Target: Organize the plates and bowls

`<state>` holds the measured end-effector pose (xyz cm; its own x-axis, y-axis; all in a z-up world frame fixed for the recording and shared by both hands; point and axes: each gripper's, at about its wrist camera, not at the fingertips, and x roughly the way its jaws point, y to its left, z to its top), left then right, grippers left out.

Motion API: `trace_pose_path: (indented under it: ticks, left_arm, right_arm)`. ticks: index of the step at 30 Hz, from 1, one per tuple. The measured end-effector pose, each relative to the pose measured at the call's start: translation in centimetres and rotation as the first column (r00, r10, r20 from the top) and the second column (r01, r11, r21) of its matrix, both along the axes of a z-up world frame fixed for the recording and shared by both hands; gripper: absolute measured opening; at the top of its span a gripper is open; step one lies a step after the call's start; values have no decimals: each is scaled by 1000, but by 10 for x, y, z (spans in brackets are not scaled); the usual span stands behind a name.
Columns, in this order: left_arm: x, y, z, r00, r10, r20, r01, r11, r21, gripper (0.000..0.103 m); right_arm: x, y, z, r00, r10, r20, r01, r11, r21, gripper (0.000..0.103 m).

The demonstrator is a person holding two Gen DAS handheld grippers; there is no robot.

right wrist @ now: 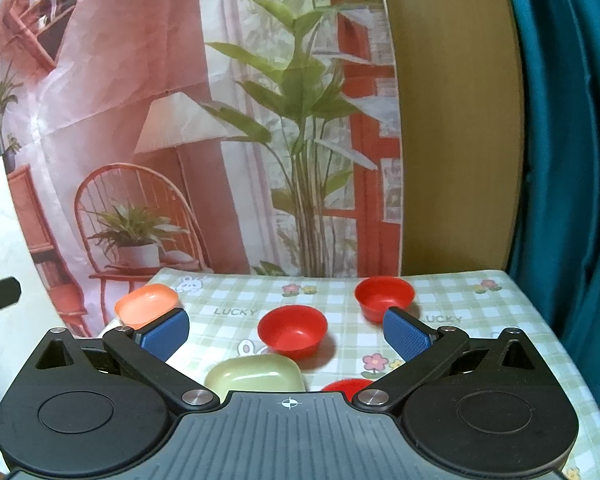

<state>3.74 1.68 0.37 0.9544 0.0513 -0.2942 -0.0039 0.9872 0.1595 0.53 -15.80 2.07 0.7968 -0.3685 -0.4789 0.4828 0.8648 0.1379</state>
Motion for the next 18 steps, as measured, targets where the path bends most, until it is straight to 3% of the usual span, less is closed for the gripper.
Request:
trace_pose_path:
  ticks: [9, 18]
  left_arm:
    - [59, 48, 17, 996, 94, -5, -94, 995, -27, 101]
    - [106, 92, 11, 984, 175, -24, -175, 985, 0, 100]
  right_arm:
    - [59, -23, -5, 998, 55, 33, -55, 998, -8, 103]
    - [135, -15, -33, 986, 165, 14, -165, 986, 21, 100]
